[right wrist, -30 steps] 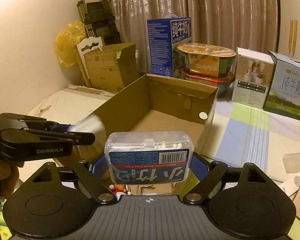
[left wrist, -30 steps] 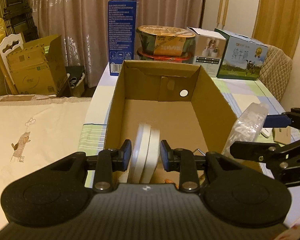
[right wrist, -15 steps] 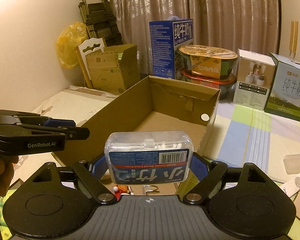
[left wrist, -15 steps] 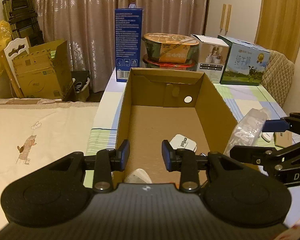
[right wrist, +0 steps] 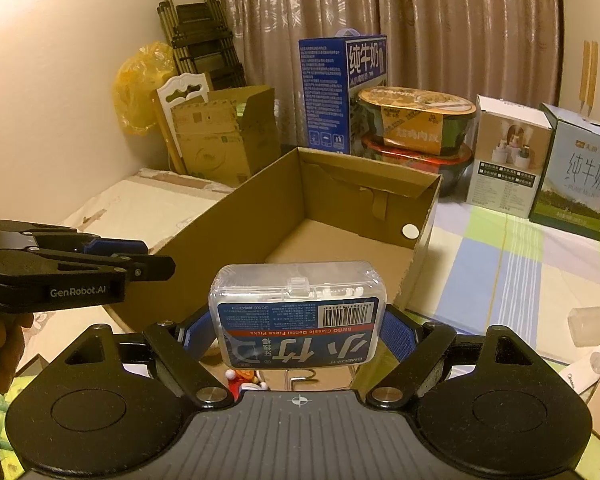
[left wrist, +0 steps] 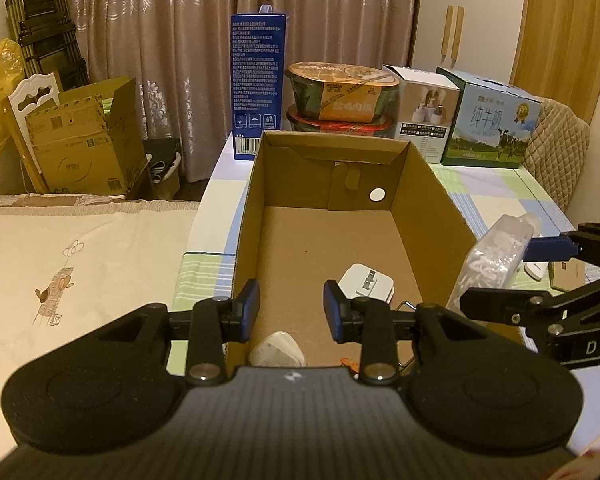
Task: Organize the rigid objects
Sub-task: 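Open the left tool dropping the charger while the right tool releases the toothpick box into the box, then withdraw both open tools from the box toward the table objects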
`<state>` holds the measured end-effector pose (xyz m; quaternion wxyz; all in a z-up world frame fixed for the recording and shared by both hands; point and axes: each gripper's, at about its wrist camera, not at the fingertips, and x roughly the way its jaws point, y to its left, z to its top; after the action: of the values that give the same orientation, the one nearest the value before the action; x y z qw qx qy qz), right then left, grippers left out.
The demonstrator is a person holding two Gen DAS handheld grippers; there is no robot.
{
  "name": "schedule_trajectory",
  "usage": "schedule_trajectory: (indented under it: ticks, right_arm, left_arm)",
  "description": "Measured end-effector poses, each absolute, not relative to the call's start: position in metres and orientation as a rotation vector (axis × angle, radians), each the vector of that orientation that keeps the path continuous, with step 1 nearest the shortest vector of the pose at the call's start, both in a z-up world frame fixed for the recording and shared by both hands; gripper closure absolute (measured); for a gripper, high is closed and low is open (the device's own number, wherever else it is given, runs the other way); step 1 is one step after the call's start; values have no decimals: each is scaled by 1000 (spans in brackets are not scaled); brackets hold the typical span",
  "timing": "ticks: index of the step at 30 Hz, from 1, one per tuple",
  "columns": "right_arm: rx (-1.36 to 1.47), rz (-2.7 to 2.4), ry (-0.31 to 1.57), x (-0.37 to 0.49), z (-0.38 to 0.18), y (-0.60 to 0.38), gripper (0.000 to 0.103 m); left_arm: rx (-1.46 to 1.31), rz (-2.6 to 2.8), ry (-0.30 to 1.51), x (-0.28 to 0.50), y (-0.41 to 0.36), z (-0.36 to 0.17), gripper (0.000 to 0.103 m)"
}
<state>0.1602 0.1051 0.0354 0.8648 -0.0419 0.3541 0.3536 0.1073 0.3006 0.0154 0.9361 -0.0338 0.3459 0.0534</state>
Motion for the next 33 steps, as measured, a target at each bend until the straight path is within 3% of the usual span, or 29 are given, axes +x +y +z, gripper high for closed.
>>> schedule_trajectory:
  ticks: [33]
  right_arm:
    - [-86,727,719,160,38,94,14]
  left_arm:
    - [-73,122,701,101,297,17,69]
